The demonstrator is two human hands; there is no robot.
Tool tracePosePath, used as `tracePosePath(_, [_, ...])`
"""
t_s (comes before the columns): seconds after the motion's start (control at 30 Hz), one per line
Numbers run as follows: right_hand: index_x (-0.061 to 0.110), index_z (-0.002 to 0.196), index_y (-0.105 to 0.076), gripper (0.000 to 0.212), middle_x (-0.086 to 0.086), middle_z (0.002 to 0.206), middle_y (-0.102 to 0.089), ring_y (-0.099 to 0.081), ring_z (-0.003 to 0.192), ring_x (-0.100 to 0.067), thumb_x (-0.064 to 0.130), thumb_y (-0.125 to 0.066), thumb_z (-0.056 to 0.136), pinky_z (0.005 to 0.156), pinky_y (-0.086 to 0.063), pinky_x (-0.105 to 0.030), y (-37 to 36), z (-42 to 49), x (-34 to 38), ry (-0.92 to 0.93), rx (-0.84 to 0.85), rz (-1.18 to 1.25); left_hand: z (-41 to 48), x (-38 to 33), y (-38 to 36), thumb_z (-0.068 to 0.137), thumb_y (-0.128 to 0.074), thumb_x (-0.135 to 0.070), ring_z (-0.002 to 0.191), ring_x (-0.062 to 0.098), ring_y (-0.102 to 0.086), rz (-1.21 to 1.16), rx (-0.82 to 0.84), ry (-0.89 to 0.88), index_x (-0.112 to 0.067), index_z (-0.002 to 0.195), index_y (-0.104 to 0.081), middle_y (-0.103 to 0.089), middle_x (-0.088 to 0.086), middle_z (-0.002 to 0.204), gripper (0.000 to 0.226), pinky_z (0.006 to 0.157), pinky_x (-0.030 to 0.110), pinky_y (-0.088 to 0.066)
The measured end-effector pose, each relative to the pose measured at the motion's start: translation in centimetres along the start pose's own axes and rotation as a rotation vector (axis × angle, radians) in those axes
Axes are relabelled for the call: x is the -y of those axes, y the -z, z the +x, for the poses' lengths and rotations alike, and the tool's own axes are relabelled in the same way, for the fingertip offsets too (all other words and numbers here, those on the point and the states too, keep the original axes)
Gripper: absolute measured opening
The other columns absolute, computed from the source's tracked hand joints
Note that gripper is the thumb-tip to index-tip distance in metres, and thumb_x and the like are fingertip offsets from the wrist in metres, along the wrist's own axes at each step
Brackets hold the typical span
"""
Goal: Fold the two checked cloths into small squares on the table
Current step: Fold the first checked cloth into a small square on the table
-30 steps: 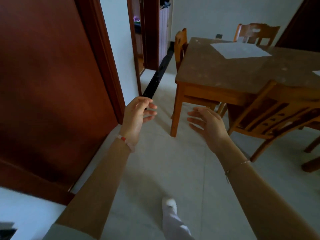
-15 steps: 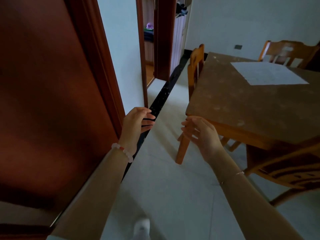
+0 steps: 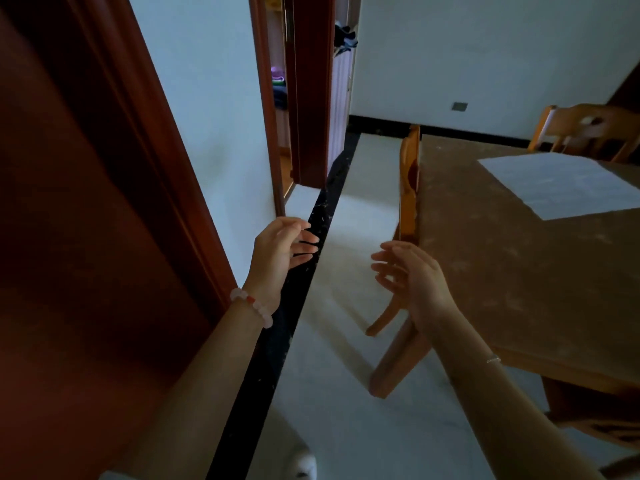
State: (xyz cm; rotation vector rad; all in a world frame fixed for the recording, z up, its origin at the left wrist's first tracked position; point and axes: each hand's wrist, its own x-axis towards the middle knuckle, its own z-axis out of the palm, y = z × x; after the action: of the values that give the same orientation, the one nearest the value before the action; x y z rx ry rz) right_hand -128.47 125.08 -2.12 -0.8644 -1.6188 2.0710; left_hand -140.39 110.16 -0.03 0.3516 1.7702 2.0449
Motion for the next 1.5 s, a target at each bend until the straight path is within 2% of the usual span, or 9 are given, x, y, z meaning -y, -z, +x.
tracePosePath(0.17, [0.011, 0.1, -0.063, 0.024, -0.009, 0.098, -0.069, -0.066, 0.095, -0.023, 0.018, -0.04, 0.098, 0.082, -0.052, -0.034, -3.4, 7.1, 1.5, 0.001, -0.018, -0.013, 8.2, -0.9, 0.9, 0.095, -0.042, -0.012, 0.072, 0.016, -0.063, 0.013, 0.039, -0.011, -0.009, 0.09, -0.058, -0.064, 0.005, 0.077, 0.017, 0.068, 0.024, -0.052])
tracePosePath(0.33, [0.015, 0.094, -0.063, 0.024, -0.007, 0.095, -0.07, -0.066, 0.095, -0.023, 0.019, -0.04, 0.099, 0.086, -0.053, -0.036, -5.8, 14.2, 3.1, 0.009, -0.027, -0.018, 16.0, -1.1, 0.9, 0.094, -0.043, -0.012, 0.07, 0.016, -0.064, 0.005, 0.034, -0.002, -0.012, 0.086, -0.06, -0.065, 0.004, 0.075, 0.019, 0.071, 0.029, -0.052])
tracePosePath(0.6, [0.013, 0.094, -0.062, 0.022, -0.007, 0.091, -0.069, -0.067, 0.093, -0.023, 0.016, -0.042, 0.098, 0.084, -0.053, -0.035, -6.7, 28.6, 7.4, 0.039, -0.022, 0.008, 30.4, -1.4, -2.1, 0.095, -0.043, -0.014, 0.074, 0.019, -0.063, 0.027, 0.057, -0.005, -0.014, 0.084, -0.06, -0.064, 0.005, 0.078, 0.021, 0.076, 0.032, -0.052])
tracePosePath(0.8, [0.013, 0.093, -0.062, 0.022, -0.006, 0.09, -0.069, -0.067, 0.09, -0.021, 0.015, -0.041, 0.098, 0.082, -0.053, -0.033, -6.7, 40.7, 10.8, 0.026, -0.054, 0.043, 43.0, -2.4, -6.5, 0.096, -0.042, -0.013, 0.073, 0.016, -0.063, 0.028, 0.109, -0.007, -0.013, 0.087, -0.06, -0.064, 0.004, 0.079, 0.02, 0.067, 0.024, -0.052])
tracePosePath(1.17, [0.011, 0.091, -0.064, 0.022, -0.006, 0.087, -0.07, -0.068, 0.086, -0.021, 0.013, -0.043, 0.097, 0.073, -0.052, -0.03, -2.9, 56.6, 14.0, 0.002, -0.241, 0.131, 61.2, -2.0, -13.5, 0.095, -0.043, -0.012, 0.073, 0.017, -0.063, -0.004, 0.227, 0.034, -0.011, 0.087, -0.06, -0.064, 0.006, 0.078, 0.019, 0.068, 0.025, -0.053])
tracePosePath(1.3, [0.009, 0.092, -0.064, 0.021, -0.008, 0.086, -0.07, -0.067, 0.082, -0.02, 0.011, -0.043, 0.096, 0.07, -0.052, -0.028, -1.7, 61.9, 14.7, 0.021, -0.365, 0.15, 68.6, -1.1, -16.4, 0.094, -0.043, -0.009, 0.067, 0.017, -0.063, -0.043, 0.286, 0.067, -0.01, 0.084, -0.06, -0.065, 0.004, 0.071, 0.02, 0.067, 0.028, -0.051])
tracePosePath(1.5, [0.007, 0.093, -0.063, 0.021, -0.009, 0.086, -0.069, -0.067, 0.079, -0.02, 0.01, -0.042, 0.097, 0.076, -0.053, -0.031, -0.6, 70.1, 17.0, 0.032, -0.477, 0.207, 79.0, -1.3, -21.9, 0.095, -0.044, -0.011, 0.063, 0.012, -0.063, -0.033, 0.39, 0.1, -0.012, 0.084, -0.061, -0.065, -0.002, 0.066, 0.02, 0.062, 0.024, -0.05])
